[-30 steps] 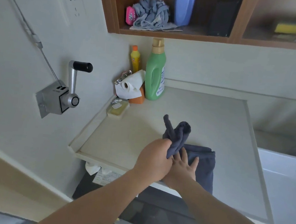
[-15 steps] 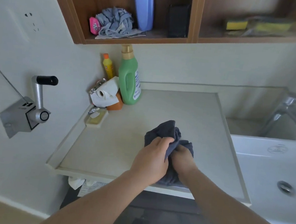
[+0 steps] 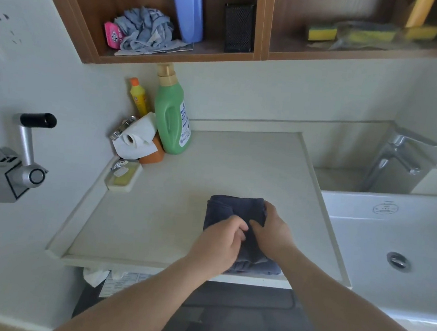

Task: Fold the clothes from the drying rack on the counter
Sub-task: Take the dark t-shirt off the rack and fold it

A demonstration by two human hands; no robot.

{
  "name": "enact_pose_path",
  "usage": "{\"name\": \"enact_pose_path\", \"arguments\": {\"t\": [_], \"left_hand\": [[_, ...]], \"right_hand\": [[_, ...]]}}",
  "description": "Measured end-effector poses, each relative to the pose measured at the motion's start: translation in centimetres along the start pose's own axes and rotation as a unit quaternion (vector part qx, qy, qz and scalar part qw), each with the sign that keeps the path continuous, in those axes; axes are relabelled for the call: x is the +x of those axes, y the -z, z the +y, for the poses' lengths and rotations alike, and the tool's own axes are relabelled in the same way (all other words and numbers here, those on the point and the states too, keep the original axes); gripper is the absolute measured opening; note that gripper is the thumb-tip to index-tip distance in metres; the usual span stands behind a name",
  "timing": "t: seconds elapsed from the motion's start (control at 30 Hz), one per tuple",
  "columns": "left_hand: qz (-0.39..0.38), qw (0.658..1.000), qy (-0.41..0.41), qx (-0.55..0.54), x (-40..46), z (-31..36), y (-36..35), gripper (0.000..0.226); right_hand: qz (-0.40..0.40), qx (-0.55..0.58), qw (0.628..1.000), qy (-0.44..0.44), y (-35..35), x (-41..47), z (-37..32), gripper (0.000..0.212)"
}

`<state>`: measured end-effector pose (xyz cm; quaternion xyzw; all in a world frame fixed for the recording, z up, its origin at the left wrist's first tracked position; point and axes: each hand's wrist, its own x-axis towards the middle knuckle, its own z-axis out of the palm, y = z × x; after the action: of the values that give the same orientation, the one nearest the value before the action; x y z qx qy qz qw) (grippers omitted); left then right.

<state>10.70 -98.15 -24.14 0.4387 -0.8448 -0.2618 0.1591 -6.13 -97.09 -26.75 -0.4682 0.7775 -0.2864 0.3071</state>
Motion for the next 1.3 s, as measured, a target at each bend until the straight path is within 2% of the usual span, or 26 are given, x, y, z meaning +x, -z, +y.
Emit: {"name": "enact_pose_path", "arguments": {"t": [0.07,0.13,0.3,0.4,0.57,0.63,0.7,0.77,0.83,0.9,0.97,1.17,1.3], "left_hand": [[0.055,0.997,0.005,0.060,1.0,-1.1,-0.1,0.026],[0.040,0.986,-0.018,0.163,1.8,-1.5,-0.7,0.036],[-0.074,0.964,-0.012,0.256,2.1,-0.7,-1.9,0.064],[-0.152,0.952,0.026,0.264,3.0,-1.0,-0.9,0.070],[-0.213,0.929,0.035,0.299,4.3,-1.0,-0.1,0.078],[-0.210,0.932,0.045,0.292,4.6,-0.5,-0.6,0.082],[-0.185,0.949,0.070,0.245,4.5,-0.2,-1.4,0.077],[-0.148,0.963,0.080,0.210,4.1,-0.6,-2.3,0.072],[-0.130,0.961,0.070,0.232,3.2,-1.3,-3.0,0.076],[-0.126,0.956,0.053,0.259,2.5,-1.8,-3.5,0.076],[-0.124,0.954,0.042,0.270,2.2,-1.7,-3.5,0.076],[-0.116,0.953,0.047,0.275,2.5,-1.7,-3.9,0.076],[-0.079,0.954,0.047,0.285,2.2,-2.0,-4.7,0.075]], "right_hand": [[-0.005,-0.032,0.999,0.007,0.1,0.3,-0.2,0.058],[-0.013,-0.052,0.998,0.015,0.4,0.7,-0.4,0.055],[-0.046,-0.049,0.998,0.015,0.5,1.1,-0.6,0.055],[-0.054,-0.040,0.998,0.007,0.5,1.3,-0.3,0.061],[-0.058,-0.014,0.998,-0.012,0.1,1.6,0.2,0.059],[-0.047,-0.014,0.999,-0.024,0.0,1.6,-0.3,0.057],[0.006,-0.075,0.997,0.000,-0.1,1.0,-1.2,0.058],[0.062,-0.139,0.984,0.096,-0.4,0.3,-1.9,0.057],[0.041,-0.184,0.968,0.165,-1.2,0.3,-1.5,0.049],[-0.017,-0.213,0.969,0.125,-1.9,0.4,0.0,0.050],[-0.037,-0.235,0.967,0.087,-2.0,0.5,1.2,0.057],[-0.034,-0.279,0.956,0.078,-2.4,1.3,1.4,0.065],[-0.029,-0.293,0.953,0.078,-2.8,1.5,1.6,0.067]]}}
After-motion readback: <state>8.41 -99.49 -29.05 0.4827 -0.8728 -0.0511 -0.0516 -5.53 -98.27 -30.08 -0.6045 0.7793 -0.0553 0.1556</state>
